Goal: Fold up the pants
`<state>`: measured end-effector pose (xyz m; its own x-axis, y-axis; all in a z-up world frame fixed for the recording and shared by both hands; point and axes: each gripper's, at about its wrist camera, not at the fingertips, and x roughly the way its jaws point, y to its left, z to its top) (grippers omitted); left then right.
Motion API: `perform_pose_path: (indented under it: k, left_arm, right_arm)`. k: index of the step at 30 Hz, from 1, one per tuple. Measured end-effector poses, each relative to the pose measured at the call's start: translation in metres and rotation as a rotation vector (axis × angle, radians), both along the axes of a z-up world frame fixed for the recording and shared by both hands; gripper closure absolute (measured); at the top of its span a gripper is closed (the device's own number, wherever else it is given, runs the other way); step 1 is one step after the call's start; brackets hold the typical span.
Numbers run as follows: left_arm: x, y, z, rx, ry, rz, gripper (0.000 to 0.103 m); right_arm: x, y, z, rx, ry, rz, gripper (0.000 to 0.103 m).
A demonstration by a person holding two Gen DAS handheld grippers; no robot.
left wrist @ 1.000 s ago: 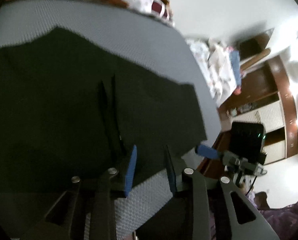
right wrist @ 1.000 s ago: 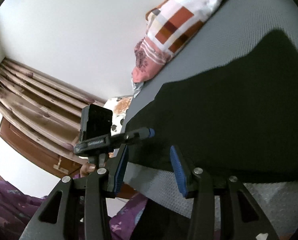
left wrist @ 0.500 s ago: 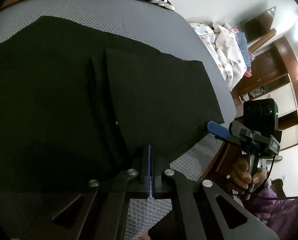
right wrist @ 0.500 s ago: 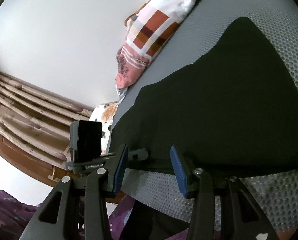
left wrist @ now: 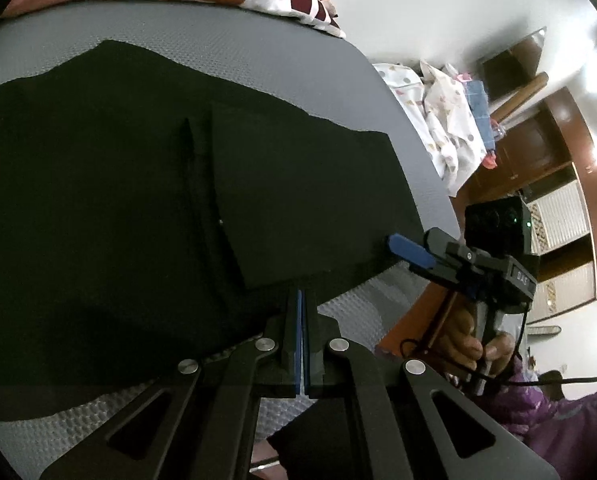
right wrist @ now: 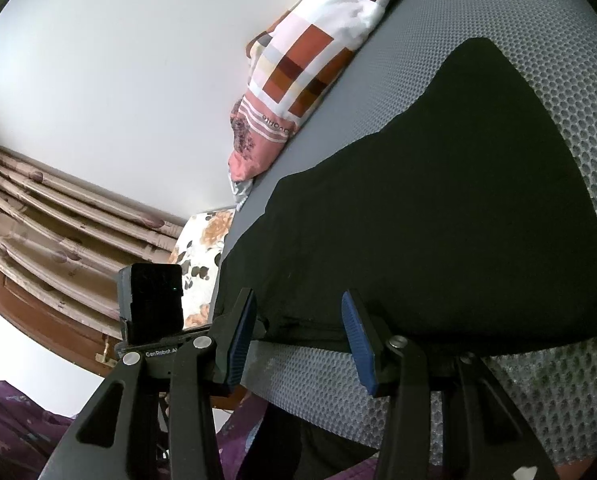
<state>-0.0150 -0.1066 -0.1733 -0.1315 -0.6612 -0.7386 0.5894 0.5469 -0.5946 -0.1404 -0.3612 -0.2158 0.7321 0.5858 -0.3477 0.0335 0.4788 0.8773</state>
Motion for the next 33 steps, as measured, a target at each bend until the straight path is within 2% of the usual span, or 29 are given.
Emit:
perform_pose_path:
  k: [2, 6, 7, 11, 14, 15, 16, 18, 19, 22, 26, 29, 31, 33]
  left_arm:
    - [0.004, -0.001, 0.004, 0.007, -0.011, 0.012, 0.099]
    - [0.018, -0.007, -0.003, 0.022, 0.035, 0.035, 0.069]
    - [0.021, -0.008, -0.007, 0.018, 0.059, 0.032, 0.066]
    - [0.028, -0.018, -0.015, 0.024, 0.08, 0.007, 0.065]
    - [0.039, -0.02, -0.021, 0.009, 0.141, 0.013, 0.065]
    - [0.04, -0.02, -0.021, 0.011, 0.148, 0.025, 0.069]
    - [0.042, -0.019, -0.022, 0.023, 0.149, 0.038, 0.085]
    - [0.04, -0.016, -0.019, 0.066, 0.086, 0.06, 0.098]
    - [0.039, -0.012, -0.015, 0.045, 0.073, 0.076, 0.098]
    - [0.042, -0.004, -0.017, 0.029, 0.13, 0.113, 0.095]
    - [0.036, -0.005, -0.02, 0.044, 0.136, 0.072, 0.092]
    - [0.033, -0.008, -0.018, 0.038, 0.155, 0.041, 0.076]
    - [0.032, -0.01, -0.016, 0.039, 0.16, 0.025, 0.052]
    - [0.029, -0.016, -0.015, 0.048, 0.156, -0.015, 0.048]
  right_arm:
    - [0.001, 0.0, 0.0, 0.002, 0.0, 0.0, 0.057]
    - [0.0, 0.001, 0.0, 0.004, 0.004, -0.004, 0.056]
    - [0.0, 0.002, -0.001, 0.002, 0.005, -0.004, 0.055]
    - [-0.002, 0.001, -0.001, 0.003, 0.006, -0.009, 0.055]
    - [-0.002, 0.0, -0.003, 0.01, 0.011, -0.014, 0.055]
    - [-0.002, 0.0, -0.003, 0.01, 0.012, -0.014, 0.055]
    - [-0.002, 0.0, -0.003, 0.008, 0.014, -0.013, 0.055]
    - [-0.003, 0.0, -0.003, 0.007, 0.013, -0.013, 0.055]
    - [-0.003, 0.0, -0.003, 0.008, 0.011, -0.014, 0.054]
    - [-0.005, -0.003, -0.003, 0.01, 0.011, -0.021, 0.054]
    - [-0.005, -0.005, -0.006, 0.024, 0.013, -0.029, 0.053]
    - [-0.004, -0.004, -0.005, 0.018, 0.013, -0.027, 0.052]
    - [-0.003, -0.003, -0.005, 0.019, 0.012, -0.026, 0.052]
    - [-0.003, -0.003, -0.005, 0.021, 0.012, -0.025, 0.052]
